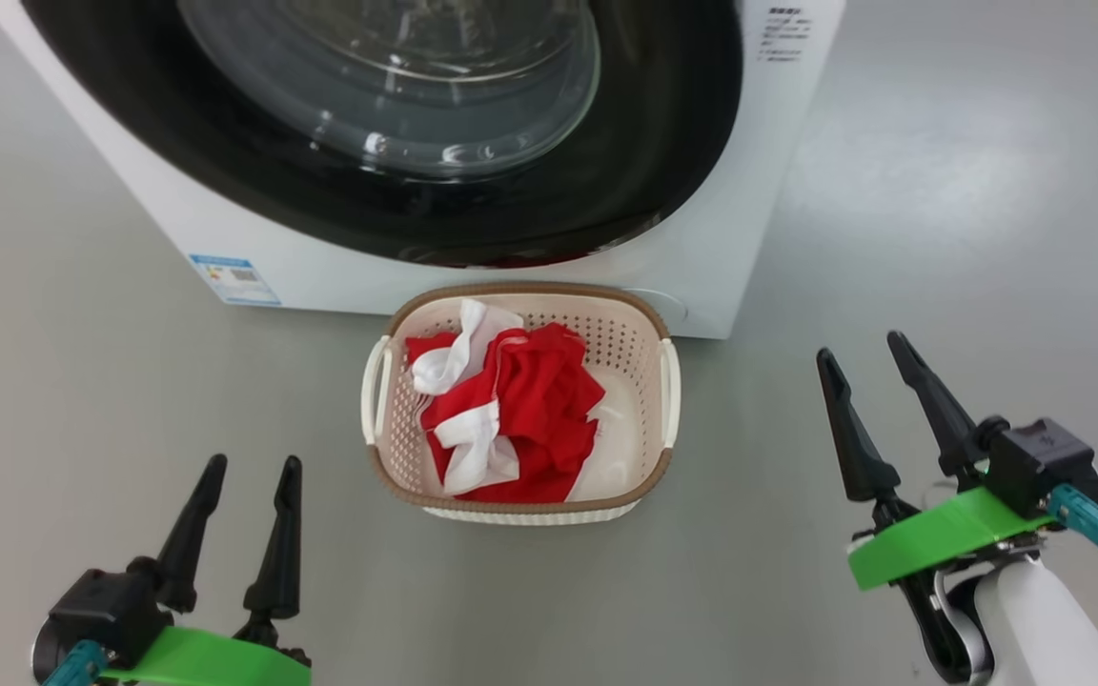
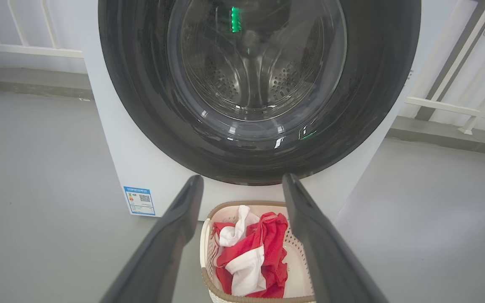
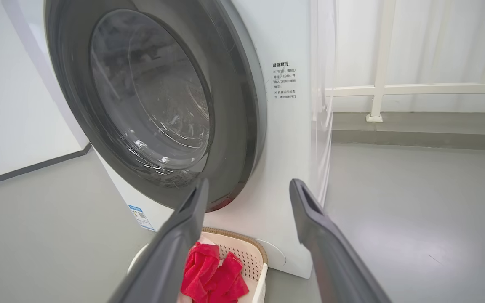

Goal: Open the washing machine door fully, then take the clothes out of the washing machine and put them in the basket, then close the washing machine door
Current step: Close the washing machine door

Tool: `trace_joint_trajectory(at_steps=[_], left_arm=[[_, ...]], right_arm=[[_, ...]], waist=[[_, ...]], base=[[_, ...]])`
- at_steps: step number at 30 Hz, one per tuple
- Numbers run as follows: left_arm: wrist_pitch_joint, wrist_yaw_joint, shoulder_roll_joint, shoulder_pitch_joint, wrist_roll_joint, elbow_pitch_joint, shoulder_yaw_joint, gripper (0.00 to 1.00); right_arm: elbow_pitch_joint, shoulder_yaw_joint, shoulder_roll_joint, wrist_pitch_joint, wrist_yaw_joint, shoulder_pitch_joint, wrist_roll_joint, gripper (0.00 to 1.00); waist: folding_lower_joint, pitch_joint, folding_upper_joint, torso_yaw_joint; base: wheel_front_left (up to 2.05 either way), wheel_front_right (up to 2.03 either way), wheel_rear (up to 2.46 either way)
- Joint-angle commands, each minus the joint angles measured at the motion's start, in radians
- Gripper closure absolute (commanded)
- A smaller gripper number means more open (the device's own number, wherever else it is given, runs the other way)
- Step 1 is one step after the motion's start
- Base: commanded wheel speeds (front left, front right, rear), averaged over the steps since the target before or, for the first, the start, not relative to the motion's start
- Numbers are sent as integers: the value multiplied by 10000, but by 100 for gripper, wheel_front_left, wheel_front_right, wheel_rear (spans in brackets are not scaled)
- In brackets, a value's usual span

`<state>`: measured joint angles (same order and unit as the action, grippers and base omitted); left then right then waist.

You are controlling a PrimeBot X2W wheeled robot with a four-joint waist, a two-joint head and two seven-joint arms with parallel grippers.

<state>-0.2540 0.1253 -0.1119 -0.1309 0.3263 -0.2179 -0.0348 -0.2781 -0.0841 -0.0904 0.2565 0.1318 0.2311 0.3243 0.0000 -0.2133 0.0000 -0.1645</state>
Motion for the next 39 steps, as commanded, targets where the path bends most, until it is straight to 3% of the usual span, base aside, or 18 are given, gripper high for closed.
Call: trace_joint_trajectory(at_steps=[1, 23, 39], left_arm=[[-78, 54, -270, 19, -9, 176, 287, 0], [-78, 54, -537, 825, -46, 368, 582, 0], [-78, 54, -549, 1086, -187, 497, 586, 0]], right_arm=[[321, -211, -62, 53, -11, -179, 137, 0], [913, 857, 65, 53, -11, -2093, 176, 0], [1221, 1279, 92, 53, -11, -2729, 163, 0]], waist=[[0, 281, 0, 291], [0, 1059, 0, 1120], [0, 1250, 0, 1198]], base=[[0, 0, 0], [0, 0, 0], [0, 0, 0]])
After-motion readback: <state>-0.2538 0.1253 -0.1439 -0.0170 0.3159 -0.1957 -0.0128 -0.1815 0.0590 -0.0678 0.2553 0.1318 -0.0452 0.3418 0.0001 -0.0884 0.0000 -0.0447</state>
